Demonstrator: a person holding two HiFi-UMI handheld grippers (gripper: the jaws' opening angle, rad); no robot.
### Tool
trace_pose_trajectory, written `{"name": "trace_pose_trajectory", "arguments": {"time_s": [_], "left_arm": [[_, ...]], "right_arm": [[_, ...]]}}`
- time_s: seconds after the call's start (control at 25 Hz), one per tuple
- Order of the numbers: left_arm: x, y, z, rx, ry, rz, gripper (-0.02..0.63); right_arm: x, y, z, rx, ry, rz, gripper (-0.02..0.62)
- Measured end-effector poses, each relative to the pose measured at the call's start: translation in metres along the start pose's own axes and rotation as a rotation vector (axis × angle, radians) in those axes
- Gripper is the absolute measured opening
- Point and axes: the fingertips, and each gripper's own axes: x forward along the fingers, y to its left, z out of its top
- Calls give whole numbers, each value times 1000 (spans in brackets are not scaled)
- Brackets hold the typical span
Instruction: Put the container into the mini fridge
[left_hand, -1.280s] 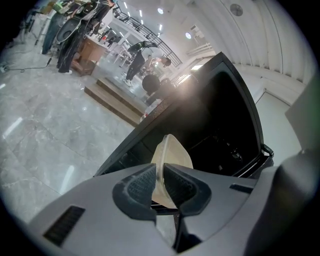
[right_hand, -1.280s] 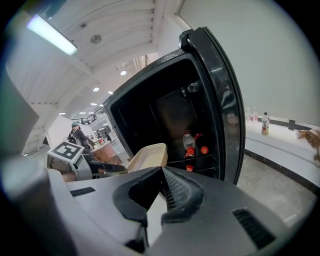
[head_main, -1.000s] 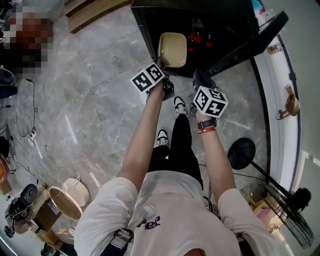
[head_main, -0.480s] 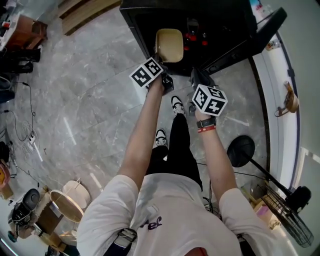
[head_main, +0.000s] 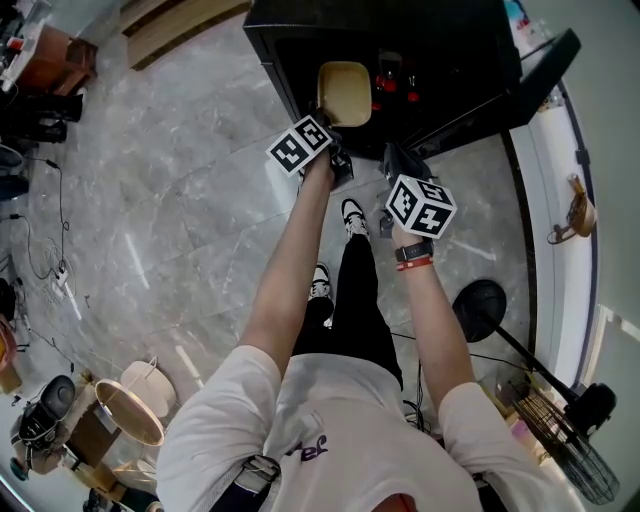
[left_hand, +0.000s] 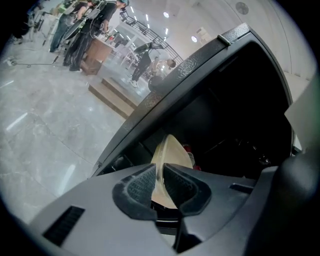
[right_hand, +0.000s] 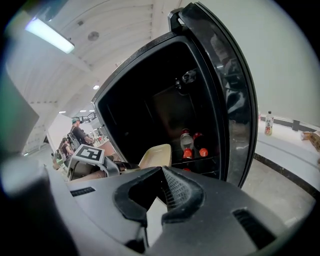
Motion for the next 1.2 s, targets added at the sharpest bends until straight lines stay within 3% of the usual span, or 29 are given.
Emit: {"name": "trace_pose_trajectory", "arguments": {"time_s": [0.48,0.96,1.2], "left_arm": [[35,-14,10,23,-10,12,60],[64,-19,16,12,-22,4,60],[79,-30,23,7,-44,-38,60]], "right_arm": [[9,-14,-11,1,47,-3,15],[19,-24,4,-8,-2,3,15],[25,-29,0,-3,-8,6,15]]}}
